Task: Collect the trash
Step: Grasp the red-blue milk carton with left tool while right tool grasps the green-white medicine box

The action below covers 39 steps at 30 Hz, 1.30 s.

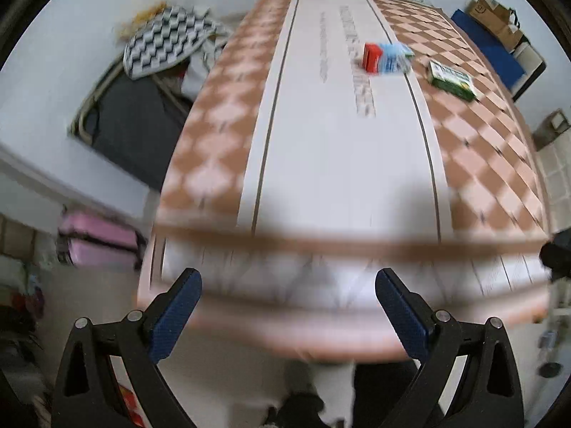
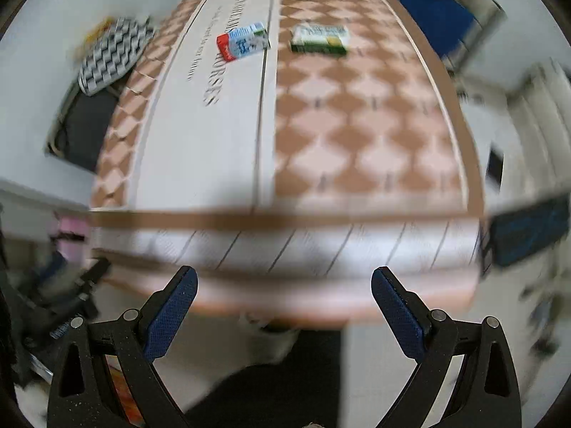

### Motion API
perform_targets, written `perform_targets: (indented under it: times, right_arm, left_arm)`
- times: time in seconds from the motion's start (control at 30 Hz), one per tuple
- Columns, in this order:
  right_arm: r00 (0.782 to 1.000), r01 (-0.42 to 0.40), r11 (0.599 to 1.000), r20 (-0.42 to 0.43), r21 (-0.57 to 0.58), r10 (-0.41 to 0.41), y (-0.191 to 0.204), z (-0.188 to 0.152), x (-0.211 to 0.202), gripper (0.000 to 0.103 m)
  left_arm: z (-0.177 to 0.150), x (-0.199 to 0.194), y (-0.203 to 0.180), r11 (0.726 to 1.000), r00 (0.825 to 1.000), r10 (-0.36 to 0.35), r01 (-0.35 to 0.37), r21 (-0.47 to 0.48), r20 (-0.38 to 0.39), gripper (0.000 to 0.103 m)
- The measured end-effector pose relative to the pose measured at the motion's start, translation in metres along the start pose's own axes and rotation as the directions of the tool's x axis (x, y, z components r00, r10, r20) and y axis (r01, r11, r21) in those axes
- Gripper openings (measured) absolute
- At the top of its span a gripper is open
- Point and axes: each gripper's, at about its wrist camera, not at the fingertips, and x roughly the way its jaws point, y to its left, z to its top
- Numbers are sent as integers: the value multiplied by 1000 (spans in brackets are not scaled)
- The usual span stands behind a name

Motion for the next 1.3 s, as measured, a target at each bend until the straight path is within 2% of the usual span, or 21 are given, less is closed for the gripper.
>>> perform_targets:
  times: [0.07, 0.13, 0.27, 0.33, 0.4, 0.47, 0.53, 0.6, 0.67, 0.7, 0.77, 0.83, 0.9, 0.97, 1.07, 1.17, 1.3]
  right_arm:
    - [997, 51, 991, -43, -126, -57, -9, 63, 23, 99]
    - [991, 84, 963, -82, -258, -108, -11, 119, 48, 99]
    - [967, 149, 874, -117, -462, -227, -17, 215, 99, 99]
    - [953, 149, 825, -144, -545, -267, -16, 251, 122, 99]
    - [934, 145, 758, -164, -636, -317, -14, 284, 150, 99]
    - [920, 136, 696, -171, -705, -353, -9, 302, 173, 99]
    - [912, 119, 650, -176, -751, -370, -5, 317, 190, 99]
    - [917, 69, 634, -201, -771, -345, -1, 329, 203, 99]
    - [919, 0, 641, -252, -767, -303, 2, 336, 212, 96]
    - [917, -28, 651, -278, -759, -285, 2, 339, 216, 80]
    - [915, -40, 668, -296, -743, -274, -3, 342, 219, 81]
    - [910, -48, 699, -319, -714, -264, -14, 346, 219, 81]
    - [906, -61, 756, -353, -652, -232, -34, 355, 216, 80]
    - [909, -38, 800, -353, -599, -221, -56, 363, 210, 80]
    - [915, -24, 866, -360, -500, -183, -91, 378, 202, 80]
    - [917, 5, 892, -353, -451, -183, -117, 390, 199, 79]
    - [917, 27, 911, -353, -411, -186, -140, 402, 198, 79]
  left_arm:
    - [29, 21, -15, 999, 999, 43, -43, 33, -4, 99]
    - [59, 48, -29, 996, 997, 73, -72, 55, -23, 99]
    - [102, 87, -48, 992, 992, 101, -96, 77, -71, 99]
    - [120, 102, -55, 992, 990, 108, -101, 77, -86, 99]
    - [133, 112, -61, 992, 989, 111, -103, 78, -101, 99]
    - [143, 120, -66, 991, 987, 116, -107, 82, -112, 99]
    - [150, 126, -70, 989, 985, 121, -110, 95, -125, 99]
    - [156, 128, -73, 986, 983, 134, -119, 118, -129, 99]
    - [162, 126, -76, 981, 983, 142, -124, 151, -117, 99]
    - [166, 122, -77, 976, 984, 147, -126, 179, -106, 99]
    - [177, 114, -83, 961, 987, 142, -122, 248, -68, 99]
    - [190, 105, -93, 935, 991, 129, -114, 336, -22, 99]
    - [209, 97, -108, 886, 993, 113, -112, 449, 25, 99]
    - [224, 90, -124, 827, 994, 82, -104, 552, 65, 99]
    - [244, 92, -147, 752, 999, 16, -36, 658, 37, 99]
    - [255, 104, -170, 678, 1000, -16, 30, 735, -25, 98]
    - [256, 121, -193, 606, 995, -7, 80, 791, -95, 93]
